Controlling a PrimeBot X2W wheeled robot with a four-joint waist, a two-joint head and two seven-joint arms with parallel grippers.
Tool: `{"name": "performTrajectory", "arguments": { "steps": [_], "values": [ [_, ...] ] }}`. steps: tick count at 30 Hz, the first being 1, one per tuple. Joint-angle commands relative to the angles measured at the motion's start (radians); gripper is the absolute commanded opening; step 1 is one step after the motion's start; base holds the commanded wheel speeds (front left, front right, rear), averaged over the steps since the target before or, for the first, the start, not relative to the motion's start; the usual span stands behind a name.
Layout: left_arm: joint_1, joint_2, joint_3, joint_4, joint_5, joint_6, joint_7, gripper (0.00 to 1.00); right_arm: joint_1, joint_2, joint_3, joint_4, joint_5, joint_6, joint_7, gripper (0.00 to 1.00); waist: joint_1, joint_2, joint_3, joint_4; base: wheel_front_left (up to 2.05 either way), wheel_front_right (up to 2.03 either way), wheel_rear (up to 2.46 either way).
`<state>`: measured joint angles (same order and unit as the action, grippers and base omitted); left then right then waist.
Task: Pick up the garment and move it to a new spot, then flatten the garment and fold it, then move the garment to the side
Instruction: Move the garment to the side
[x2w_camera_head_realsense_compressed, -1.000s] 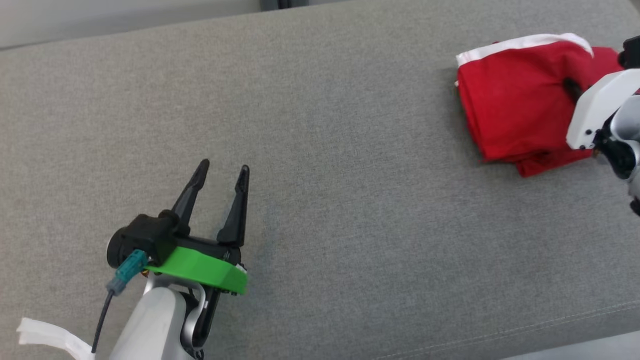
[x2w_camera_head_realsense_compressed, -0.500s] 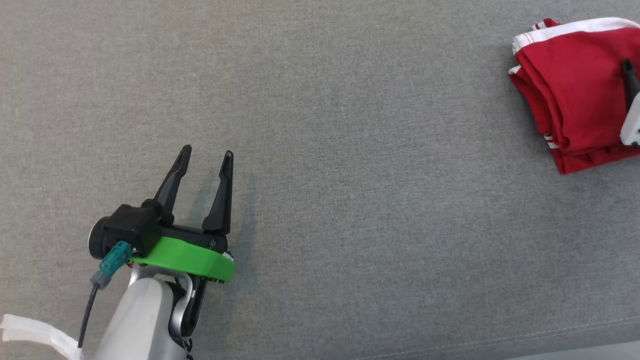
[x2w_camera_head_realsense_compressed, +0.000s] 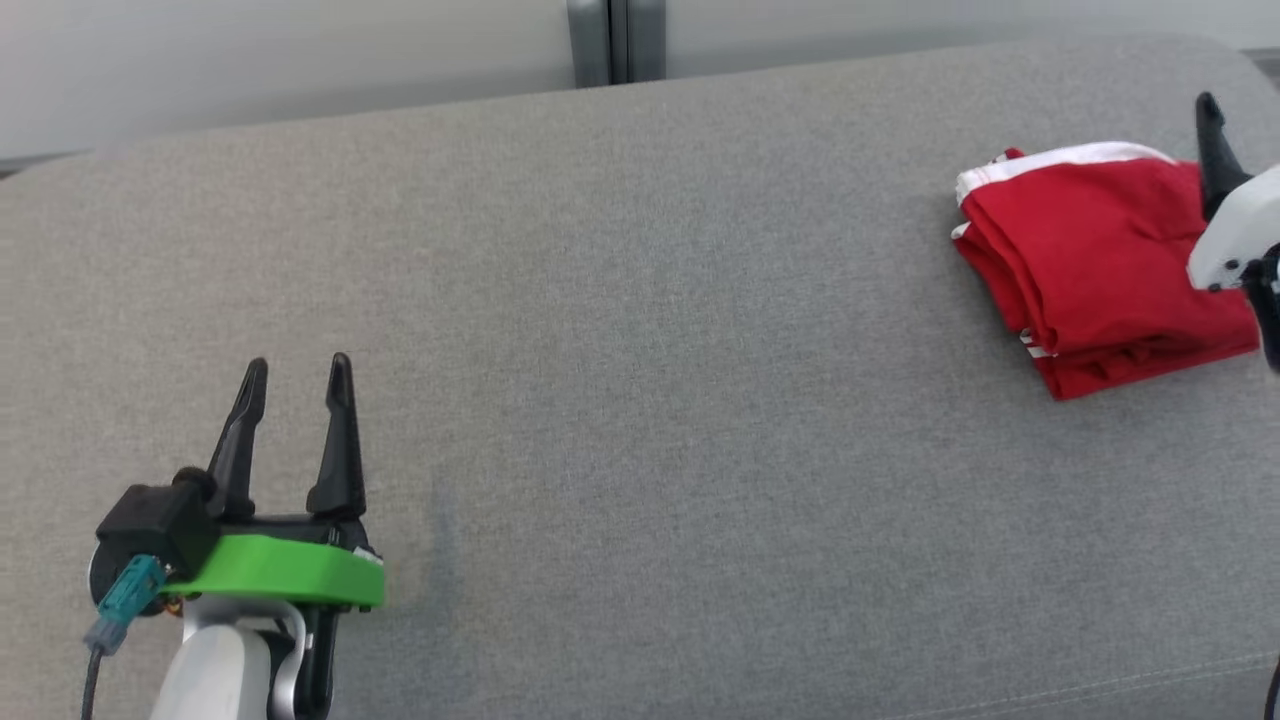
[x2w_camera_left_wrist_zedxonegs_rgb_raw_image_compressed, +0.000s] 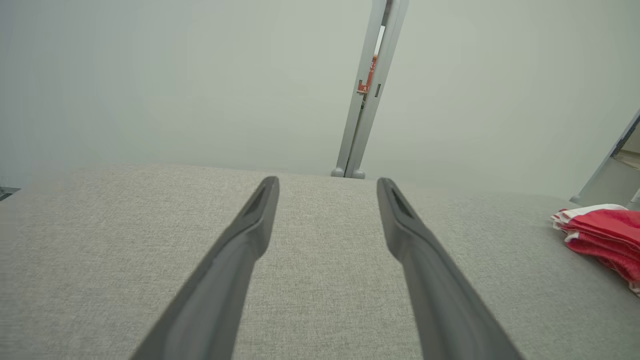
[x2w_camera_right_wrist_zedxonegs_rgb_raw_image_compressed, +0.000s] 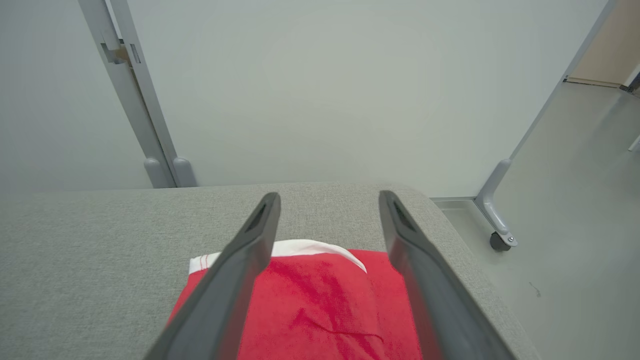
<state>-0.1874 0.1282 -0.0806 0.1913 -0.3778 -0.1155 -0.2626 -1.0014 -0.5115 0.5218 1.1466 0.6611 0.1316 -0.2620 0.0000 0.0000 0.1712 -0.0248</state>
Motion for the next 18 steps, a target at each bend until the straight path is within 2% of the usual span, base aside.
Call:
{"name": "performTrajectory", "arguments": {
  "steps": [1,6,14,18],
  "values": [
    [0.027,0.011,0.012,0.003,-0.005,0.009,-0.002,1.00,0.059,0.003,-0.012,-0.038,-0.039,-0.002,-0.002,1.00,0.0000,0.0000,-0.111,-0.018,0.00,0.00,0.00],
    [0.060,0.022,0.034,0.016,0.014,0.035,-0.002,1.00,0.198,0.048,-0.114,-0.229,-0.123,-0.002,-0.003,1.00,0.0000,0.0000,-0.177,-0.026,0.00,0.00,0.00],
    [0.084,0.008,0.062,-0.001,0.033,0.033,-0.001,1.00,0.441,0.137,-0.239,-0.490,-0.234,-0.002,-0.003,1.00,0.0000,0.0000,-0.222,-0.025,0.00,0.00,0.00],
    [0.110,-0.007,0.068,0.015,0.051,0.028,-0.001,1.00,0.566,0.189,-0.261,-0.596,-0.239,-0.002,-0.003,1.00,0.0000,0.0000,-0.229,-0.023,0.00,0.00,0.00]
  ]
}}
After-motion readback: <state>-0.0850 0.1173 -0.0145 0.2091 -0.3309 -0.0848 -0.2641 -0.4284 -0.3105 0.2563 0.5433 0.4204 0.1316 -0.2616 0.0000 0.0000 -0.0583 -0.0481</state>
